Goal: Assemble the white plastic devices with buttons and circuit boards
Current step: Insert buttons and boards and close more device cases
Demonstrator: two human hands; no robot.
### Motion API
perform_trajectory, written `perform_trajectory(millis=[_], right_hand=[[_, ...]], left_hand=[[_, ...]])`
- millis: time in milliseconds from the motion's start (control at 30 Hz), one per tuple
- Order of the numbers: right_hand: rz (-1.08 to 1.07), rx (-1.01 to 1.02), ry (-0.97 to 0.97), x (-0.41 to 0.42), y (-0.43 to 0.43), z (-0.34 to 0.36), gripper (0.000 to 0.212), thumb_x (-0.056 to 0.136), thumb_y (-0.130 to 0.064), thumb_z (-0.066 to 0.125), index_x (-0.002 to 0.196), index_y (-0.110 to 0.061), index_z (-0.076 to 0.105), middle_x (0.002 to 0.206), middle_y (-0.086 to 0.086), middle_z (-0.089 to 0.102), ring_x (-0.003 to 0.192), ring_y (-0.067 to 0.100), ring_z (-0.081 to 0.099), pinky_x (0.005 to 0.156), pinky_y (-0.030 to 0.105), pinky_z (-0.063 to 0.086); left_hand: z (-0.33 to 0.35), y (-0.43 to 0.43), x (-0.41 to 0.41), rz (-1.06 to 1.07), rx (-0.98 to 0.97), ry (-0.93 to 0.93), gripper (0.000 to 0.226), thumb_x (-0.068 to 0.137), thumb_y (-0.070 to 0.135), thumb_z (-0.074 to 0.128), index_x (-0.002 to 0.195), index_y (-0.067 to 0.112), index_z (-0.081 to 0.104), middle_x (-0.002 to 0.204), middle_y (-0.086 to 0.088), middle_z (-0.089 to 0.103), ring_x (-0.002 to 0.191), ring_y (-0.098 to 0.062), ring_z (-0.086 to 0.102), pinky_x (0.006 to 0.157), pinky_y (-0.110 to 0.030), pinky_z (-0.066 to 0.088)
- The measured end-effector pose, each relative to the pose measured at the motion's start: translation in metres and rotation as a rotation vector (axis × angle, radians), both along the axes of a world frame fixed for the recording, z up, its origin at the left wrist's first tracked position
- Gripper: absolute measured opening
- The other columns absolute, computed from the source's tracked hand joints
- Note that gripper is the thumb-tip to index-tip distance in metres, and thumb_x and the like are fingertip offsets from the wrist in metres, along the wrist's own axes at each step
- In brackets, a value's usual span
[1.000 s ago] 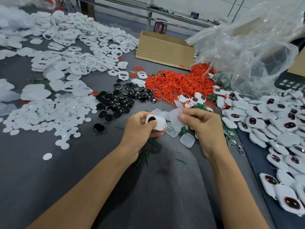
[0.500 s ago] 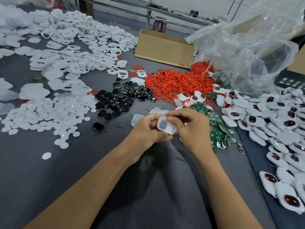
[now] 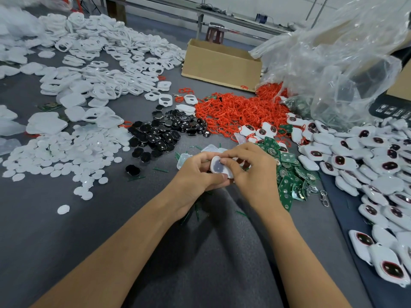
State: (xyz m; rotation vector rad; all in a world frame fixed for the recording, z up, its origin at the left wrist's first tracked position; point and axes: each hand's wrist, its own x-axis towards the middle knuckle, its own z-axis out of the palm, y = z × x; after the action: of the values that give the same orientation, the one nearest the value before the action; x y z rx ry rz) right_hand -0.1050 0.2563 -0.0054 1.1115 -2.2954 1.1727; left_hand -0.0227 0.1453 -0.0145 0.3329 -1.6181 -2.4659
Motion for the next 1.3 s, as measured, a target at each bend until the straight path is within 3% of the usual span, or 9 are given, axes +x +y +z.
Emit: perform_trajectory(millis=[267, 433, 667, 800, 900, 1000, 1100, 1200, 1300], right_hand=[[0.127, 0.156, -0.095, 0.003, 0.003, 0.003, 0.024, 0.091, -0.011, 0.061, 0.110, -0.019, 0.072, 0.110, 0.003, 0.064, 0.102, 0.019, 0.059, 0.087, 0.040, 0.048], [0.212, 0.202, -0.114, 0.005, 0.005, 0.004, 0.032, 0.095, -0.009, 0.052, 0.124, -0.016, 0.063, 0.124, 0.002, 0.061, 0.115, 0.015, 0.055, 0.097, 0.034, 0.044], [-0.349, 0.151, -0.005, -0.013, 0.036, 0.019, 0.049, 0.070, 0.013, 0.047, 0.102, -0.013, 0.074, 0.103, 0.010, 0.070, 0.095, 0.031, 0.059, 0.081, 0.035, 0.045], [-0.585, 0.335, -0.109, -0.028, 0.064, 0.023, 0.032, 0.079, -0.004, 0.056, 0.103, -0.016, 0.072, 0.103, 0.015, 0.069, 0.090, 0.039, 0.055, 0.086, 0.042, 0.046], [-0.626, 0.513, -0.272, -0.034, 0.071, 0.023, 0.027, 0.081, -0.028, 0.070, 0.105, -0.017, 0.071, 0.106, 0.014, 0.068, 0.110, 0.039, 0.050, 0.097, 0.043, 0.041], [-0.619, 0.570, -0.350, -0.035, 0.072, 0.021, 0.027, 0.077, -0.033, 0.075, 0.097, -0.015, 0.072, 0.102, 0.012, 0.068, 0.114, 0.037, 0.050, 0.091, 0.041, 0.046], [-0.615, 0.452, -0.314, -0.035, 0.073, 0.022, 0.024, 0.071, -0.027, 0.081, 0.087, -0.013, 0.069, 0.087, 0.006, 0.068, 0.099, 0.030, 0.057, 0.078, 0.037, 0.048], [-0.539, 0.173, -0.317, -0.032, 0.071, 0.026, 0.023, 0.068, -0.017, 0.083, 0.072, -0.019, 0.060, 0.067, -0.005, 0.059, 0.068, 0.016, 0.056, 0.061, 0.027, 0.040], [-0.325, -0.161, -0.491, -0.026, 0.063, 0.033, 0.021, 0.070, -0.012, 0.081, 0.076, -0.023, 0.064, 0.062, -0.010, 0.060, 0.062, 0.009, 0.056, 0.060, 0.022, 0.043]], left_hand=[[0.000, -0.003, -0.004, 0.133, 0.046, -0.036, 0.024, 0.092, -0.012, 0.049, 0.110, 0.000, 0.060, 0.085, -0.008, 0.068, 0.072, -0.010, 0.069, 0.069, -0.023, 0.058], [0.002, -0.003, -0.005, 0.267, 0.080, -0.048, 0.018, 0.090, -0.011, 0.050, 0.099, 0.001, 0.061, 0.079, -0.008, 0.069, 0.069, -0.015, 0.070, 0.065, -0.024, 0.059], [0.001, -0.005, -0.005, 0.367, 0.031, -0.067, 0.016, 0.092, -0.010, 0.048, 0.099, 0.001, 0.057, 0.092, -0.015, 0.063, 0.082, -0.027, 0.070, 0.064, -0.025, 0.060], [0.000, -0.006, -0.005, 0.358, 0.035, -0.074, 0.016, 0.092, -0.010, 0.048, 0.100, 0.002, 0.057, 0.096, -0.016, 0.063, 0.090, -0.030, 0.070, 0.064, -0.024, 0.059], [0.000, -0.006, -0.006, 0.344, 0.048, -0.089, 0.017, 0.091, -0.010, 0.050, 0.098, 0.004, 0.058, 0.102, -0.018, 0.064, 0.088, -0.027, 0.070, 0.063, -0.022, 0.059], [0.000, -0.006, -0.006, 0.332, 0.041, -0.100, 0.017, 0.091, -0.010, 0.052, 0.097, 0.004, 0.058, 0.106, -0.020, 0.063, 0.094, -0.030, 0.069, 0.065, -0.024, 0.059], [0.000, -0.006, -0.005, 0.320, 0.043, -0.103, 0.018, 0.090, -0.010, 0.052, 0.099, 0.003, 0.059, 0.109, -0.021, 0.063, 0.096, -0.030, 0.068, 0.068, -0.025, 0.060], [0.002, -0.006, -0.005, 0.304, 0.044, -0.110, 0.019, 0.089, -0.011, 0.053, 0.101, 0.002, 0.059, 0.111, -0.021, 0.063, 0.097, -0.031, 0.068, 0.070, -0.026, 0.060], [0.002, -0.006, -0.004, 0.282, 0.036, -0.109, 0.021, 0.089, -0.011, 0.054, 0.106, 0.001, 0.058, 0.109, -0.020, 0.063, 0.096, -0.030, 0.068, 0.072, -0.026, 0.060]])
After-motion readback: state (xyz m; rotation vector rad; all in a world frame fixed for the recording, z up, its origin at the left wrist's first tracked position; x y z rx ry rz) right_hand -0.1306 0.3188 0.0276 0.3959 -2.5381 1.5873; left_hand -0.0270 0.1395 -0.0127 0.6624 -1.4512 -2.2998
